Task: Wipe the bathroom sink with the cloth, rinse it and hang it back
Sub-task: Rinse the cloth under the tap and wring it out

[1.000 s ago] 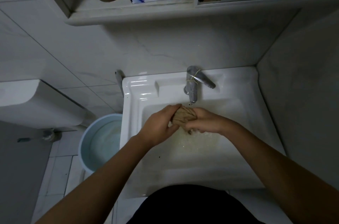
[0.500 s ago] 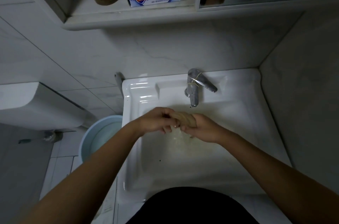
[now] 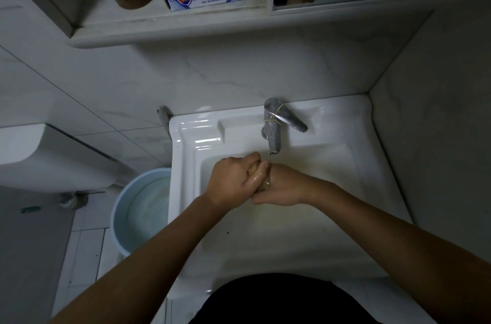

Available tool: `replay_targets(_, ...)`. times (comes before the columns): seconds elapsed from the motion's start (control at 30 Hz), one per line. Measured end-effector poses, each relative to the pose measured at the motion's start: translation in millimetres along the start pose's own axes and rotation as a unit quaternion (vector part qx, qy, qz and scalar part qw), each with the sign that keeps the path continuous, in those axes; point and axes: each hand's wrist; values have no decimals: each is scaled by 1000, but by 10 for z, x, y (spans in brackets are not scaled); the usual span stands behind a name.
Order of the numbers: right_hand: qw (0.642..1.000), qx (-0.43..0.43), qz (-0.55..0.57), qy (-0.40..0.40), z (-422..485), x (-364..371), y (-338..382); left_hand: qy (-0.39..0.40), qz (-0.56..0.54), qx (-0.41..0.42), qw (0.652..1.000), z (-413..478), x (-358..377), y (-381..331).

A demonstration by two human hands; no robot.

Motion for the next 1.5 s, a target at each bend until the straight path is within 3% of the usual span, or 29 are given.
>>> replay_targets(0.1, 981, 14, -145, -128, 16, 101, -52, 4, 20, -69, 997, -23, 141, -3)
replay_targets(0.2, 960, 53, -202, -188, 106, 233, -168, 9, -4, -179, 984, -35, 297, -21)
replay_targets(0.4, 946, 72, -241, -203, 228, 426, -322, 8, -80, -350, 933, -78, 534, 7)
replay_targets(0.57, 944, 55, -258, -197, 270, 524, -419, 50, -188, -486, 852, -68, 609, 121)
replay_targets(0.6, 948, 56, -253, -186, 274, 528, -443, 62, -181, -477, 858, -85, 606, 124)
replay_targets(0.7, 970, 80, -182, -139, 252, 497, -520, 64, -90, -381, 918, -212, 551, 81)
replay_targets(0.87, 992, 88, 90, -29, 101, 327, -541, 22, 40, -97, 994, -371, 387, 49)
replay_targets(0.97, 977, 123, 164, 61, 5, 135, -409, 16, 62, 61, 996, -342, 262, 88)
replay_targets(1.07, 942, 96, 243, 209, -70, -24, -316, 9, 53, 122, 991, -271, 154, 37)
replay_targets(1.17, 927, 61, 227, 293, -130, -73, -214, -2, 36, 159, 987, -186, 91, -39)
replay_targets(1.23, 953, 67, 143, 258, -111, -5, -152, -6, 57, 164, 985, -154, 99, -57)
replay_targets(1.33, 996, 51, 10, 69, -28, 192, -170, -30, 80, 68, 994, -145, 172, -39)
replay_targets(1.43, 988, 60, -127, -68, 1, 340, -225, -37, 70, -69, 994, -179, 304, -33)
replay_targets(1.5, 975, 72, -175, -115, -7, 385, -223, -18, 51, -155, 986, -195, 389, -49)
Point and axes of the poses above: each hand's wrist, its own z-axis towards the middle knuckle, its own x-axis out of the palm, y = z × x, and after that the axes turned 6 degrees about -z, right-handed
